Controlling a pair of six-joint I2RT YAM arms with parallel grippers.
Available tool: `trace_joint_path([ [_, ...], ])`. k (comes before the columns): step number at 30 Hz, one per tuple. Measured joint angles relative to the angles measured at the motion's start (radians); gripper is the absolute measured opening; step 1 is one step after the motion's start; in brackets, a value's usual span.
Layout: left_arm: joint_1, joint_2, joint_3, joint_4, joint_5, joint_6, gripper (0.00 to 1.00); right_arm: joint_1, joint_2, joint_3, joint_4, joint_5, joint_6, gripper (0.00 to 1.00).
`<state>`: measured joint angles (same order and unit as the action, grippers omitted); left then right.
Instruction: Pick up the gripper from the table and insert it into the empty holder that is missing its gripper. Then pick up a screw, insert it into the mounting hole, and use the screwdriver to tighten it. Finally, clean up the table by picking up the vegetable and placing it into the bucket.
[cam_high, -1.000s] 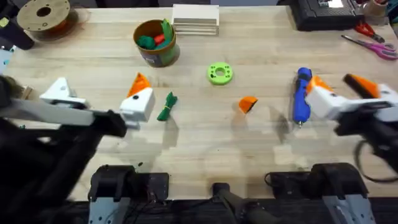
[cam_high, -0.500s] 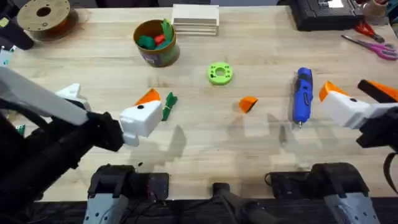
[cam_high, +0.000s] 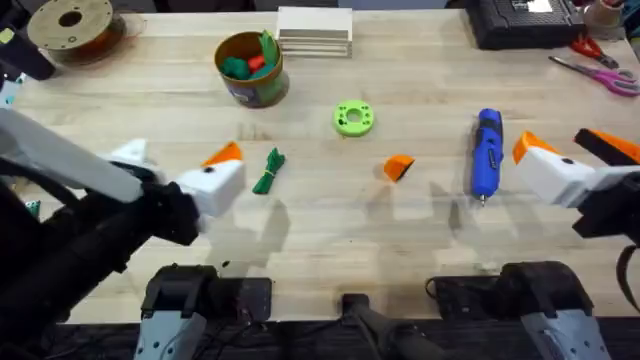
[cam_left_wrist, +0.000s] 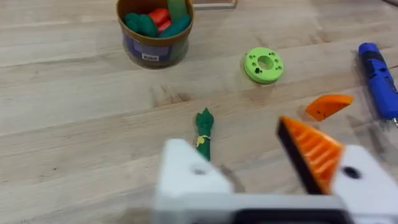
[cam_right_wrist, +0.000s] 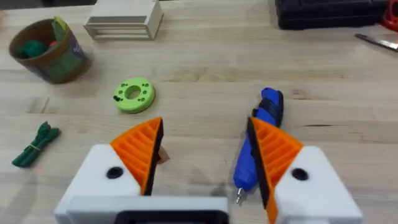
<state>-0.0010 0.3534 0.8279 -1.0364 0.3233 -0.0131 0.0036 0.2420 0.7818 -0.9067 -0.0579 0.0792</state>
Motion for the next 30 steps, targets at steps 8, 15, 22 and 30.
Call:
trace_joint_path([
  [8, 0.0, 0.0, 0.0, -0.008, 0.002, -0.005, 0.986, 0.0, 0.0, 0.0, 0.0, 0.0, 0.0, 0.787],
  [15, 0.0, 0.0, 0.0, -0.113, 0.002, -0.005, 0.986, 0.0, 0.0, 0.0, 0.0, 0.0, 0.0, 0.786],
  [22, 0.0, 0.0, -0.001, 0.002, 0.007, -0.005, 0.986, 0.0, 0.0, 0.0, 0.0, 0.0, 0.0, 0.788],
  [30, -0.023, -0.058, -0.341, 0.686, 0.186, -0.002, 0.987, 0.0, 0.0, 0.0, 0.0, 0.0, 0.001, 0.789],
])
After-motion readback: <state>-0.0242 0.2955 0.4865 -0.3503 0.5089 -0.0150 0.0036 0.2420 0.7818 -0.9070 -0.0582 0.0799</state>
